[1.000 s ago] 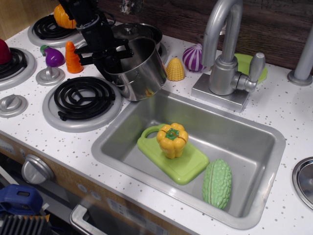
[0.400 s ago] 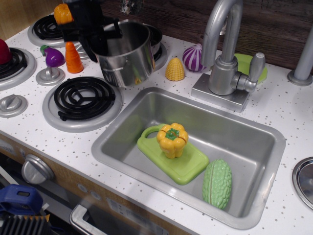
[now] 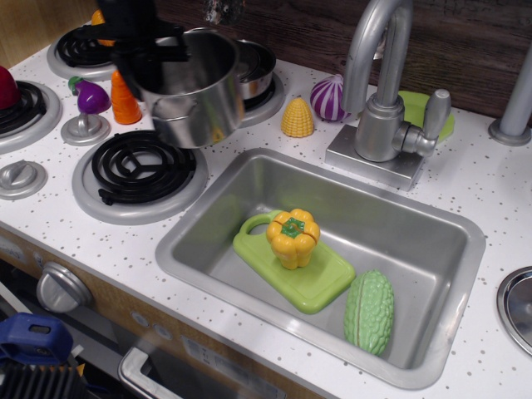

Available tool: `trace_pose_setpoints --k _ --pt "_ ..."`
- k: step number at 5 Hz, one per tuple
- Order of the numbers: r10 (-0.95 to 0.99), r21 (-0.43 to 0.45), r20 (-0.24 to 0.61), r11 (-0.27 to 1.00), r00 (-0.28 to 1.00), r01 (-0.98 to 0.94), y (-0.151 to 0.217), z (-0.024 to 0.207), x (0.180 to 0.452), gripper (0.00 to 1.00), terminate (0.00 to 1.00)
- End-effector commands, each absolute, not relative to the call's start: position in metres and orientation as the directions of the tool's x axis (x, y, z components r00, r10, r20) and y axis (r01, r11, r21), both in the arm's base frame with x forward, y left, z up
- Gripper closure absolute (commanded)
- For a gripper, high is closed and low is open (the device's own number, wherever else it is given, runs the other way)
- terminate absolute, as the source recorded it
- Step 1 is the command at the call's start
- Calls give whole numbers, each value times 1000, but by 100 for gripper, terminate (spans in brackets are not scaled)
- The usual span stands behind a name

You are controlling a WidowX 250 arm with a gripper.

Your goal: Put pot on stove which is near stove

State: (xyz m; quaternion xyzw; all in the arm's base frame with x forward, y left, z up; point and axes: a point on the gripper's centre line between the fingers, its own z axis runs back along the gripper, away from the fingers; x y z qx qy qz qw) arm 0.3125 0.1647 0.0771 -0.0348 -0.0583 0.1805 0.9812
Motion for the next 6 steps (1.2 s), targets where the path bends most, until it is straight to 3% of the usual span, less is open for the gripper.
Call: trace_pose_setpoints --k 1,3,6 --pt "378 -30 146 925 914 -378 176 91 301 100 0" --pt "463 9 82 885 883 -465 192 81 290 100 0" --pt "486 -9 129 872 865 -489 199 60 274 100 0"
